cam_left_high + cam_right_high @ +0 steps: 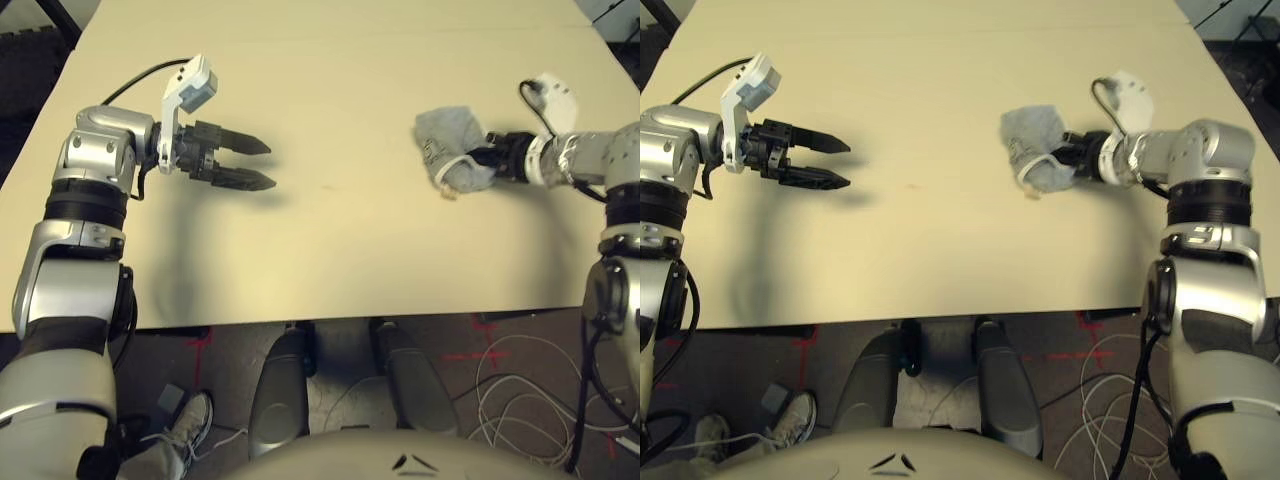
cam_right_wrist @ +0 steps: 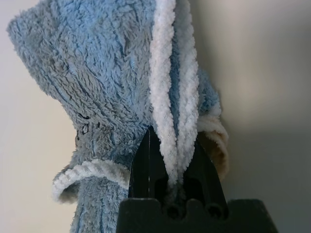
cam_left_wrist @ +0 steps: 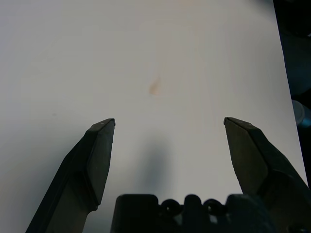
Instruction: Wipe the water off the table with a rag.
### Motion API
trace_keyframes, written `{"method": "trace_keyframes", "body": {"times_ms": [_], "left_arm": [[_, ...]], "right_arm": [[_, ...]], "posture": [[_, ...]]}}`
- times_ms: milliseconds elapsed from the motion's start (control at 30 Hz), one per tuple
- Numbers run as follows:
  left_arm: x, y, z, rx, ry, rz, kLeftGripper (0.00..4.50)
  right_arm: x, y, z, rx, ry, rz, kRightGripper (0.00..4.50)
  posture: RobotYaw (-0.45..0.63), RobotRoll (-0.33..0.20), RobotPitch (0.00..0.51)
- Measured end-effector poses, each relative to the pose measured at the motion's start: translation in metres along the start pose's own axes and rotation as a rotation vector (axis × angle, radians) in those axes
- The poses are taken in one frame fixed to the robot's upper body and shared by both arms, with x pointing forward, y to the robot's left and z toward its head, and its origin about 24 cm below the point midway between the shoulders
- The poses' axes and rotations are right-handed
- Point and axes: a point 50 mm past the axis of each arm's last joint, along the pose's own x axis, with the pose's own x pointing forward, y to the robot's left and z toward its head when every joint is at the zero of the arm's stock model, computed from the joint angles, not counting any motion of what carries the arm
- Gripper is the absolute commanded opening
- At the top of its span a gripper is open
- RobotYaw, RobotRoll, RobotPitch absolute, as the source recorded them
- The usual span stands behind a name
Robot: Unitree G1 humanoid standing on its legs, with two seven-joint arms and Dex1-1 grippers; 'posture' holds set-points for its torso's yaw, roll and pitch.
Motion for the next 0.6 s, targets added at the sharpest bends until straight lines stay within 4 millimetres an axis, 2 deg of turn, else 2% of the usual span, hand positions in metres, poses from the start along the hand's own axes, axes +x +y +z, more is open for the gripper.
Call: {"method": "trace_keyframes", "body": {"times_ms": [200,400,600], "left_arm": [[0.000,0.000,0.001,0.006,0.000,0.000,4.50],[0.008,0.003,0.003,0.016,-0.040,0.023,4.50],[0.003,0.019,0.028,0.064,-0.243,0.250,4.50]], "right_arm": [[-0.007,-0.022,0.007,-0.020,-0.034,-0.072,0.01],[-0.009,-0.025,0.012,-0.069,-0.074,-0.036,2.04],[-0.040,-0.018,0.036,-0.331,-0.193,0.198,4.30]], "posture": [[-0.21,0.000,0.282],[-0.19,0.000,0.283],[-0.18,0.000,0.275]]}}
